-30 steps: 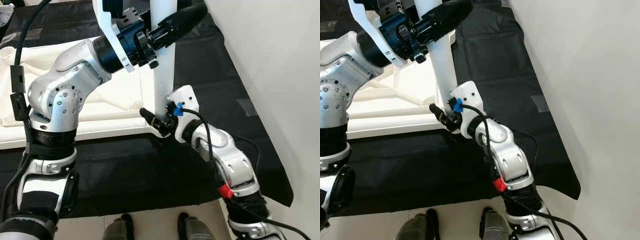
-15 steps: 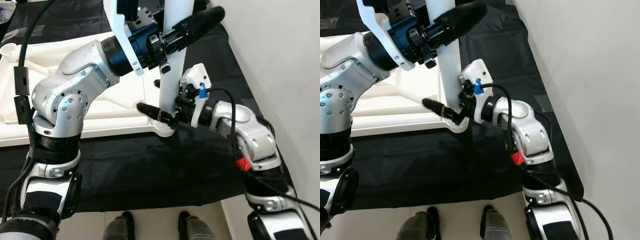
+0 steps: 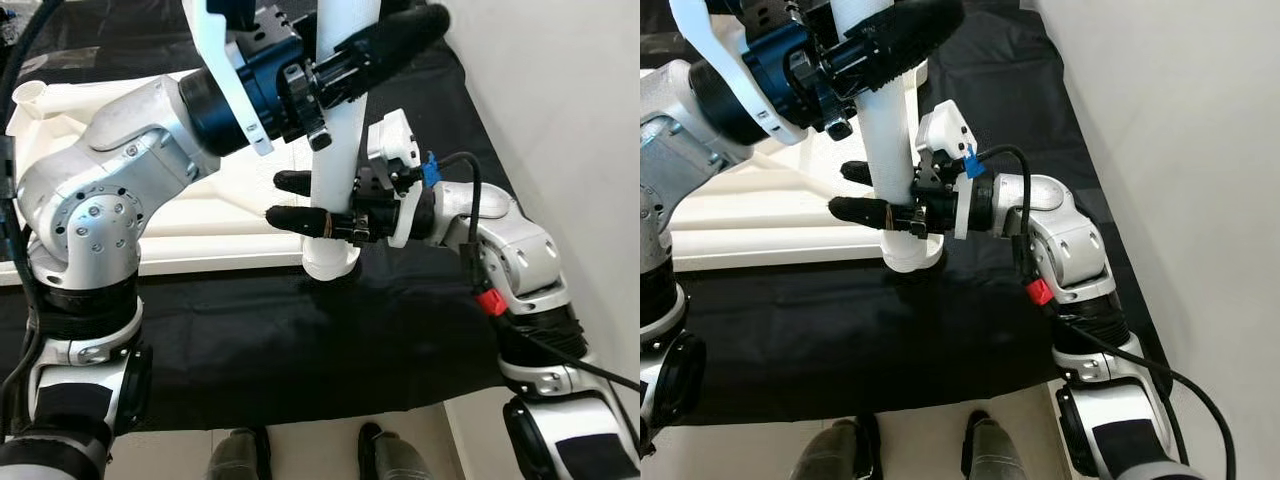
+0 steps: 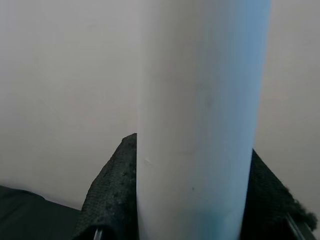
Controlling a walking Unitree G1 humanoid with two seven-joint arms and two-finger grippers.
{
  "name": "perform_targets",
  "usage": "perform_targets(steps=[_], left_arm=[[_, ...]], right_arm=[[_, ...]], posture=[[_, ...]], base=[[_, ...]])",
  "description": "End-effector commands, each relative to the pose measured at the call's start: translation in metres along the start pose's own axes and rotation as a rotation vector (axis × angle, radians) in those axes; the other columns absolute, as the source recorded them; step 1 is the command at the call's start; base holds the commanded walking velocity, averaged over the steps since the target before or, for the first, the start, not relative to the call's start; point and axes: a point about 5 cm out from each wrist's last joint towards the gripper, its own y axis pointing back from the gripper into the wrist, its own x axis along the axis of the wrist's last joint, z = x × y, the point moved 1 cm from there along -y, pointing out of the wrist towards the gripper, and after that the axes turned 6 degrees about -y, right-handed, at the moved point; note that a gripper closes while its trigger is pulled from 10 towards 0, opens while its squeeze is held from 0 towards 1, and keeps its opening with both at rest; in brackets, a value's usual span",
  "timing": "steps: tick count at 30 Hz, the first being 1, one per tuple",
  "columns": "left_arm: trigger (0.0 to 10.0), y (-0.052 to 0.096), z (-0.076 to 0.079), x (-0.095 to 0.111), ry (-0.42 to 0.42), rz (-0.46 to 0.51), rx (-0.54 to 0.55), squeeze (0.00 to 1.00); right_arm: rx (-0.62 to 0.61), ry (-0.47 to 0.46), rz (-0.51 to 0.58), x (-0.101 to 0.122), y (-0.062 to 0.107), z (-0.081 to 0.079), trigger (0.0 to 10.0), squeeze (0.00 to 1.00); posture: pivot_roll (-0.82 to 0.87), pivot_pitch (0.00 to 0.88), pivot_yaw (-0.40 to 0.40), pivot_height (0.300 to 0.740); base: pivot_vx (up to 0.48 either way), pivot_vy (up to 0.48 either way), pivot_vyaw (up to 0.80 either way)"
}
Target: Building children table
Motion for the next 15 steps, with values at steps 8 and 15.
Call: perform_targets(steps=[8,15], left_arm=[[0.0,-0.008,0.016,0.006,-0.018,0.009,-0.100,0.00],[0.0,-0.009,0.014,0.008,-0.031,0.019,-0.096,0.00]], right_arm=[[-0.019,-0.006,-0.007,-0.008,-0.001,-0.001,0.0,0.00],[-0.169,0.028,-0.001,-0.008,-0.003,0.012,0.0,0.00]], posture=[[0.00,0.291,0.035,0.740],[0.00,0.288,0.038,0.740]], base=[[0.000,0.000,0.00],[0.000,0.000,0.00]])
